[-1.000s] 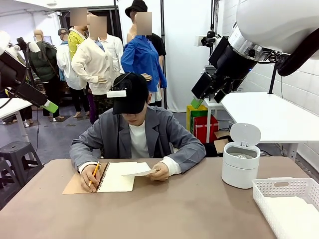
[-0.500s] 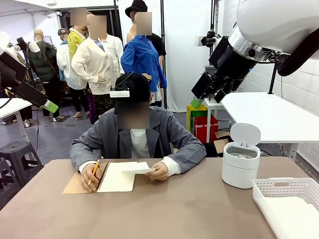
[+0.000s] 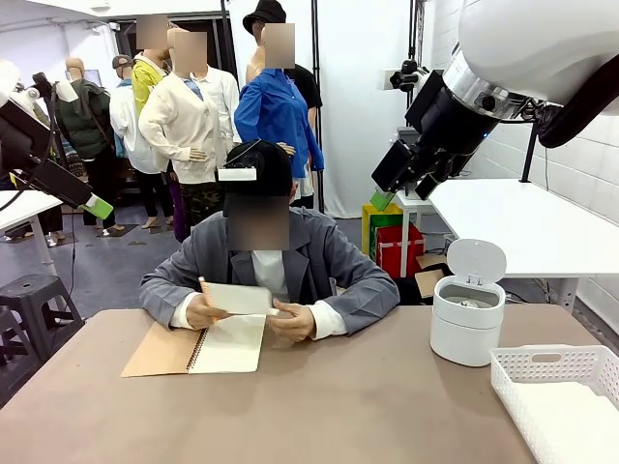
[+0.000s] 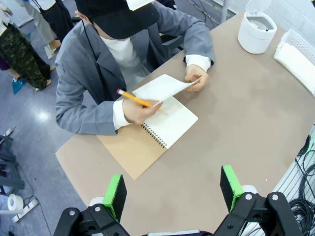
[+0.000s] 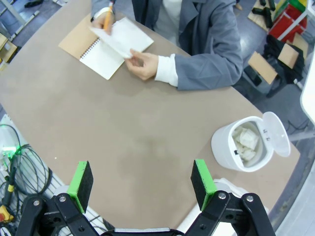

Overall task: Sort the paper based on its condition.
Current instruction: If a person hands you a paper, place it in the Organizing basket , and if it's crumpled, put it in the Trash can.

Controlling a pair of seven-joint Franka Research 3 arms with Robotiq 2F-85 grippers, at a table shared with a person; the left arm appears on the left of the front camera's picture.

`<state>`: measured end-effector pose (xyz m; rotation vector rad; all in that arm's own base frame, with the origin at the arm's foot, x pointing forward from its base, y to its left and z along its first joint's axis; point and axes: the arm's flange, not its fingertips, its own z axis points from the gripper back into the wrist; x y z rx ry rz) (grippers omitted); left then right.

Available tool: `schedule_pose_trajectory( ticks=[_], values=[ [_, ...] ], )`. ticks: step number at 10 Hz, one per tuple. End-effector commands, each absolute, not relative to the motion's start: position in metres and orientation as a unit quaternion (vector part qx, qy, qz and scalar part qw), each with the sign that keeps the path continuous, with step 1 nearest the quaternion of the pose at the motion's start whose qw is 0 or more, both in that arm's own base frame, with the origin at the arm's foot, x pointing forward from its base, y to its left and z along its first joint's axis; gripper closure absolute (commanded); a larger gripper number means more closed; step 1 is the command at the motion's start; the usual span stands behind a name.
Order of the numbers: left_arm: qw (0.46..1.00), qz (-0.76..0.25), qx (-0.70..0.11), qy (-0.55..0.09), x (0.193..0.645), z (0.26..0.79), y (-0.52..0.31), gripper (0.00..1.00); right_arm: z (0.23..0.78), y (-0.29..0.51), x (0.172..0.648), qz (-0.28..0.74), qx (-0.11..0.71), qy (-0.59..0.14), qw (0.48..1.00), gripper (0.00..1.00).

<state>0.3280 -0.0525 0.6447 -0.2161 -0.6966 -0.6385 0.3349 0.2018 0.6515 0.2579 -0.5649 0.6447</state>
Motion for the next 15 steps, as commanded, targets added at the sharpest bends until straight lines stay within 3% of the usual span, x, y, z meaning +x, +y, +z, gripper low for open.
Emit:
schedule_pose_trajectory(
  ticks=[1,15],
  values=[
    [0.885,-0.308,-0.103,-0.334,0.3283,0.6442,-0.0523,0.0,0.6516,0.2016,0.3352,0.311,0.125,-0.274,0.901,0.0],
    [0.885,-0.308,-0.103,-0.334,0.3283,0.6442,-0.0523,0.0,0.6516,0.2016,0.3352,0.311,0.125,-0.274,0.901,0.0]
  ],
)
